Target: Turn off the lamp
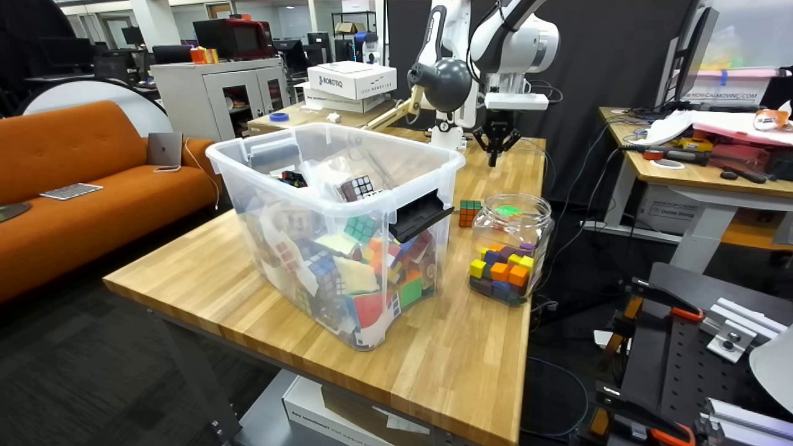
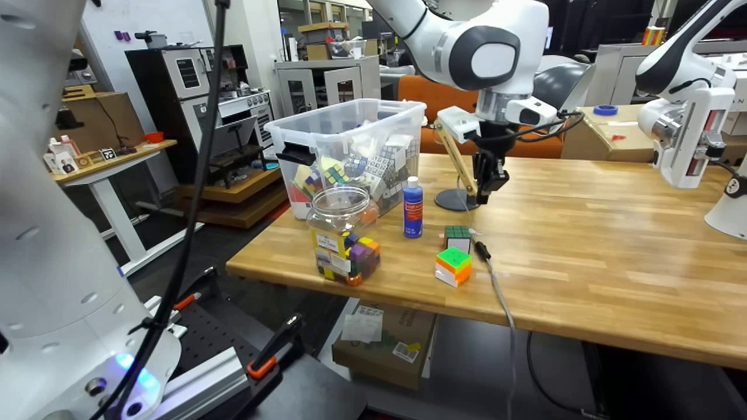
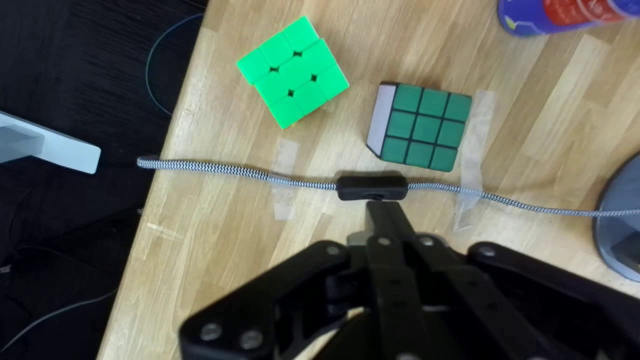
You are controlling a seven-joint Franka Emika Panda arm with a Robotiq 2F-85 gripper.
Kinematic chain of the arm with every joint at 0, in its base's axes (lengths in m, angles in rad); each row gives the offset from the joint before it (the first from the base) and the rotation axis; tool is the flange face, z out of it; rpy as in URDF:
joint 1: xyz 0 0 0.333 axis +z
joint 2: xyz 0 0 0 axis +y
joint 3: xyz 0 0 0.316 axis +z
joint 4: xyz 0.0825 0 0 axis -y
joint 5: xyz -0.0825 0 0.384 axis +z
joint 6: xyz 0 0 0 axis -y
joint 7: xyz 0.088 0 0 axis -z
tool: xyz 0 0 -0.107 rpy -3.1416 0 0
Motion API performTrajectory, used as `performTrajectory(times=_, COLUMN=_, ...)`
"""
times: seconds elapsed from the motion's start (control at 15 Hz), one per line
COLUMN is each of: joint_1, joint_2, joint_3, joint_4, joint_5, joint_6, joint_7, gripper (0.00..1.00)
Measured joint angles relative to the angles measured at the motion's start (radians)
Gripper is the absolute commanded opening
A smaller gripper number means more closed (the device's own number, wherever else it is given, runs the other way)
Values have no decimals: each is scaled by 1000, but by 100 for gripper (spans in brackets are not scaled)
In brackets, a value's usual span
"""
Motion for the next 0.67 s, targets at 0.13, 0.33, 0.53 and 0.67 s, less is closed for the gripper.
performTrajectory(times=0.13, joint_1=23, joint_2=-97, joint_3=-3, joint_4=-110, joint_5=-28, joint_6=23, joint_7=0, gripper=0)
performTrajectory(times=0.33, joint_1=73, joint_2=-245, joint_3=-13, joint_4=-281, joint_5=-81, joint_6=71, joint_7=47, gripper=0)
performTrajectory(times=0.53, joint_1=140, joint_2=-394, joint_3=-11, joint_4=-452, joint_5=-124, joint_6=150, joint_7=148, gripper=26)
performTrajectory(times=0.67, joint_1=182, joint_2=-493, joint_3=2, joint_4=-561, joint_5=-129, joint_6=188, joint_7=215, gripper=32)
